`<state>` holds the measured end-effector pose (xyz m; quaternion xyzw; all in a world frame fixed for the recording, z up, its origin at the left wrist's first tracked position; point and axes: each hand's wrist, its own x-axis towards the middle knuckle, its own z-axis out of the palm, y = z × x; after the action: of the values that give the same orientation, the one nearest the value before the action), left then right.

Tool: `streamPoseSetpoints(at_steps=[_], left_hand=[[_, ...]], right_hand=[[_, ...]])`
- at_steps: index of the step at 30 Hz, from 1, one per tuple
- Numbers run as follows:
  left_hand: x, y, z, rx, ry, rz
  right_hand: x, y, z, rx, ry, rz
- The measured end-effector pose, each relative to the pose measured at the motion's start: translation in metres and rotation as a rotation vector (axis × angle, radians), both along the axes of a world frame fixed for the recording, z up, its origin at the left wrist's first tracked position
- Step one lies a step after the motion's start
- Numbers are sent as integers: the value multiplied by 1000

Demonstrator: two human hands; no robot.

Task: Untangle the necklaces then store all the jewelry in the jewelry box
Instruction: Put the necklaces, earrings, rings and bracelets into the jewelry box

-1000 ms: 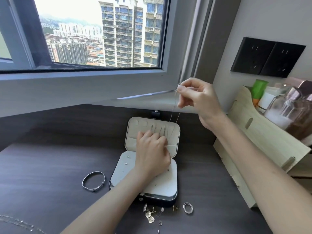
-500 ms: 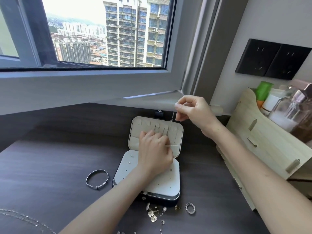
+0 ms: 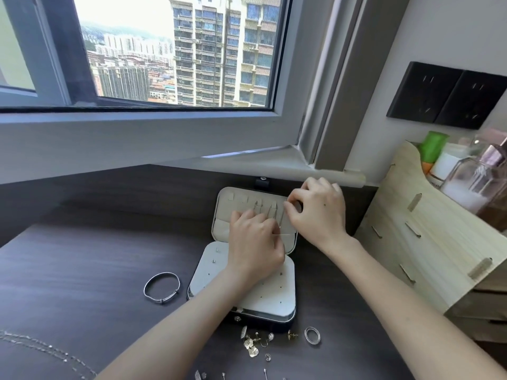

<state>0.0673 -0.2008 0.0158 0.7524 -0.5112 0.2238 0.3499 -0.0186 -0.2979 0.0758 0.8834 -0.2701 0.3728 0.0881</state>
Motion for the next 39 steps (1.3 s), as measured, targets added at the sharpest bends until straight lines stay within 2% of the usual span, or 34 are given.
streamPoseSetpoints(at_steps=[8,14,18,21,30,34,39], left_hand=[[-1,-1,0,0,-7,1],[0,0,-1,14,-5,3],[-1,0,1,18,-13,7],[-1,0,1,17,-18,13],[-1,2,3,16,-2,-10],[-2,2,4,17,12,-24],[-3,3,5,24,27,-23]], right_hand=[[9,11,-6,-113,57,-247],[10,11,-5,-30,24,-316],[7,4,0,139,71,-369],[2,-2,0,273,35,-297],[-21,-3,-2,967,-77,19],[-23,2,-15,954,99,66],[-22,-2,-19,938,55,119]])
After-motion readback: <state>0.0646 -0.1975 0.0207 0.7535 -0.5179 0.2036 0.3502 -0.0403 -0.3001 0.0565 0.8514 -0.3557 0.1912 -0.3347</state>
